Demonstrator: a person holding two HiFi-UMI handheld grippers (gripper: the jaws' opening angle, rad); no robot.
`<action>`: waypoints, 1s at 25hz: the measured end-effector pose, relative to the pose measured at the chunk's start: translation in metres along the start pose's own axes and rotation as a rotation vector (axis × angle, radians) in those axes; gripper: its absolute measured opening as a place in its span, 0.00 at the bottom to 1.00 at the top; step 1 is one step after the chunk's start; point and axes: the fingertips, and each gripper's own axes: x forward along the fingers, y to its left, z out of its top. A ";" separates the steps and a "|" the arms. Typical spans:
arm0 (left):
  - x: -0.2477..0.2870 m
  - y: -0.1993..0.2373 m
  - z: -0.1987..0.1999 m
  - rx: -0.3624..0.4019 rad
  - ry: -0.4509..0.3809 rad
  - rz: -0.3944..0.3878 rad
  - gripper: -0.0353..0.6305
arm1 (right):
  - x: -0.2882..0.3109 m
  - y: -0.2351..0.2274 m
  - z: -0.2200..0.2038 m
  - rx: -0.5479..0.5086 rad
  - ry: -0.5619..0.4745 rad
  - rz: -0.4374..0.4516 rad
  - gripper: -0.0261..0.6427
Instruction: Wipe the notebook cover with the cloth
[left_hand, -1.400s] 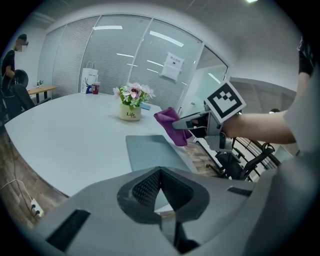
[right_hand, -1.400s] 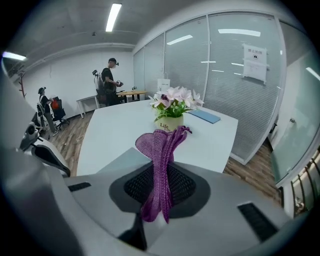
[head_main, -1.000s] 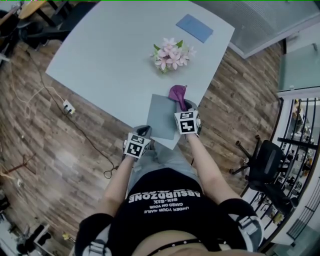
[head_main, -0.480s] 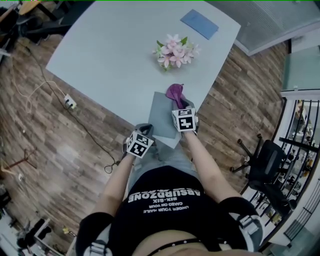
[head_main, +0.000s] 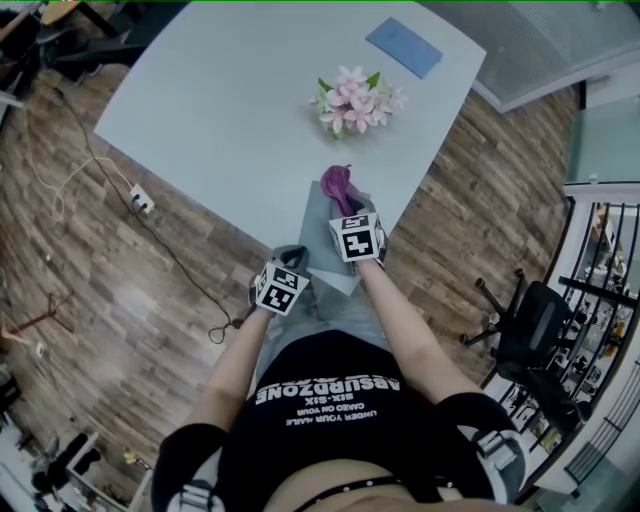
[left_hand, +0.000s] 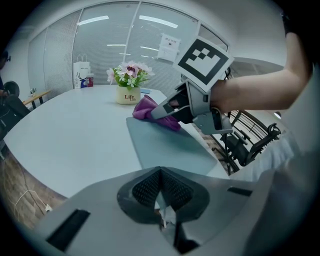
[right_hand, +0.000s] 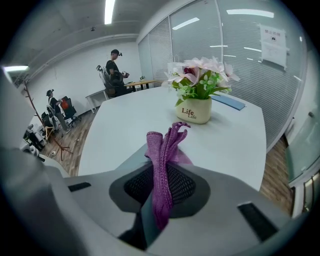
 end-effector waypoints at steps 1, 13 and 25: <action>0.000 0.000 0.000 -0.001 0.000 -0.001 0.07 | 0.001 0.004 0.001 -0.009 0.003 0.005 0.16; 0.004 0.001 0.000 0.003 -0.011 0.005 0.07 | 0.007 0.062 -0.004 -0.102 0.031 0.203 0.15; 0.001 0.001 -0.001 0.007 -0.012 0.004 0.07 | -0.005 0.106 -0.022 -0.124 0.059 0.350 0.15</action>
